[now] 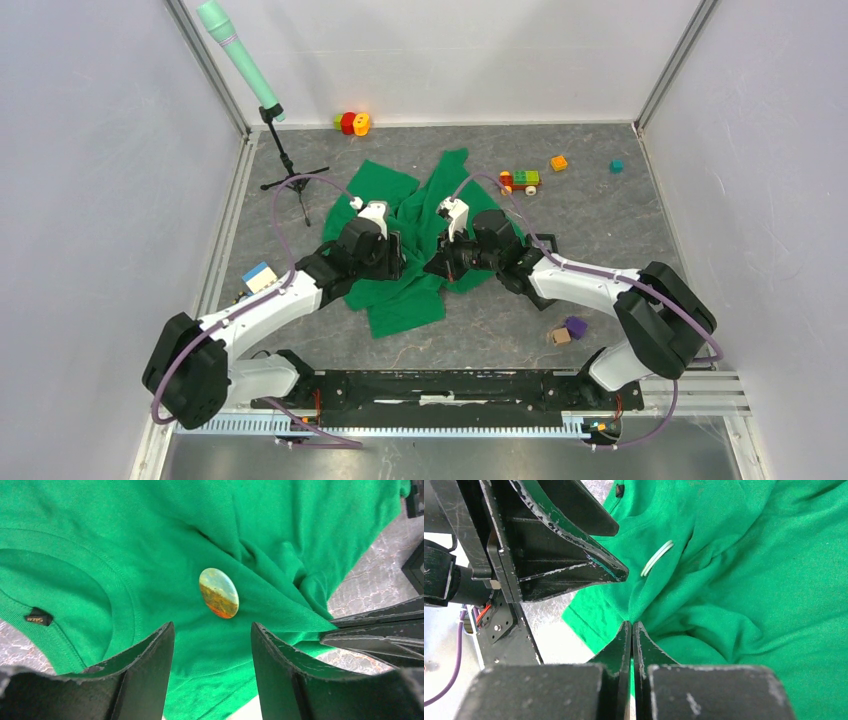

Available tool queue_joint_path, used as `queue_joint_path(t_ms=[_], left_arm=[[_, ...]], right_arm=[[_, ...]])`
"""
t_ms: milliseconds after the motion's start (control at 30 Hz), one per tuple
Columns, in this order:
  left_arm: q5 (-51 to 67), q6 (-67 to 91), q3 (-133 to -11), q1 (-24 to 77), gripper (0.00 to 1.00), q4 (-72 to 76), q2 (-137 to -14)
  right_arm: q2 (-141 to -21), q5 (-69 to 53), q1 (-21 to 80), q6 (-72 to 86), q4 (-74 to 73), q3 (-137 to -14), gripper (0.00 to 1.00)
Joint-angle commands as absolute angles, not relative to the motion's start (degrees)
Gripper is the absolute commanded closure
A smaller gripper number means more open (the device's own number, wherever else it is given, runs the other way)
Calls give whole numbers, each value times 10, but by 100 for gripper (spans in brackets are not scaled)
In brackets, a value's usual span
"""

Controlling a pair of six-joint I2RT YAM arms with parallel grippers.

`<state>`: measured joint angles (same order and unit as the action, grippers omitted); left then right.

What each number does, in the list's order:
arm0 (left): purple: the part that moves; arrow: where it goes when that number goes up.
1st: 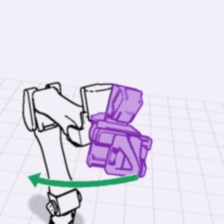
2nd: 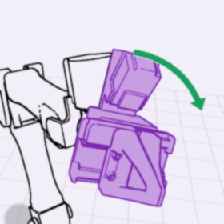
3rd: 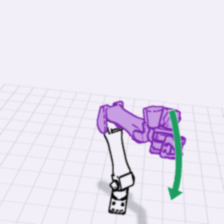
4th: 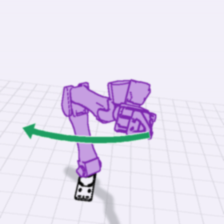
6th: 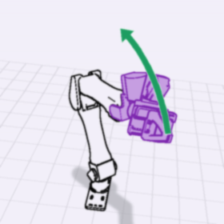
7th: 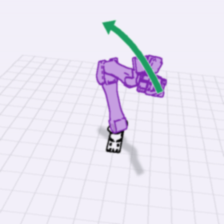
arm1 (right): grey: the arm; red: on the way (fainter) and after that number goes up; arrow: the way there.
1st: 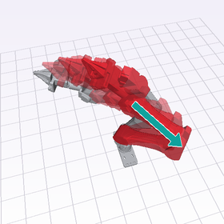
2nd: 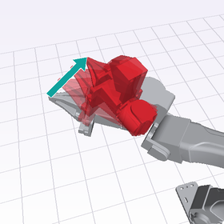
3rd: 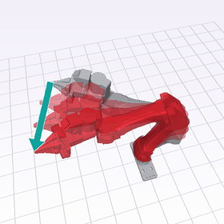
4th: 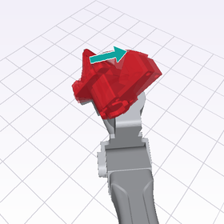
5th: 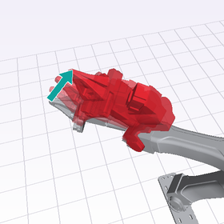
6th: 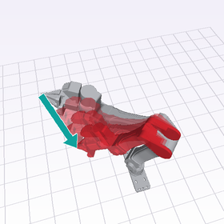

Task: Remove the brooch from the garment

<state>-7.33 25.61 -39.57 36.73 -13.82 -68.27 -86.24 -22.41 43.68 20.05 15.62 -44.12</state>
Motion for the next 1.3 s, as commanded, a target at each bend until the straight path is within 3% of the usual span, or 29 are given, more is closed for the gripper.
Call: queue_joint_path(t_ms=[0, 133, 400, 467, 600, 833, 1267], left_arm=[[-40, 232, -418, 368, 36, -101, -693], [-42, 232, -433, 368, 37, -106, -725], [-51, 246, -455, 368, 53, -90, -786], [-60, 245, -462, 368, 62, -96, -798], [-87, 244, -462, 364, 97, -111, -790], [-76, 252, -421, 341, 98, -106, -740], [82, 287, -375, 282, 98, -79, -690]], right_arm=[[-845, -232, 440, 188, 161, -452, 100], [-845, -235, 443, 188, 162, -454, 100], [-848, -237, 444, 188, 164, -449, 100], [-847, -236, 444, 188, 162, -447, 100], [-846, -219, 444, 185, 148, -446, 100], [-881, -166, 442, 179, 88, -464, 100], [-894, -145, 419, 181, 66, -473, 99]])
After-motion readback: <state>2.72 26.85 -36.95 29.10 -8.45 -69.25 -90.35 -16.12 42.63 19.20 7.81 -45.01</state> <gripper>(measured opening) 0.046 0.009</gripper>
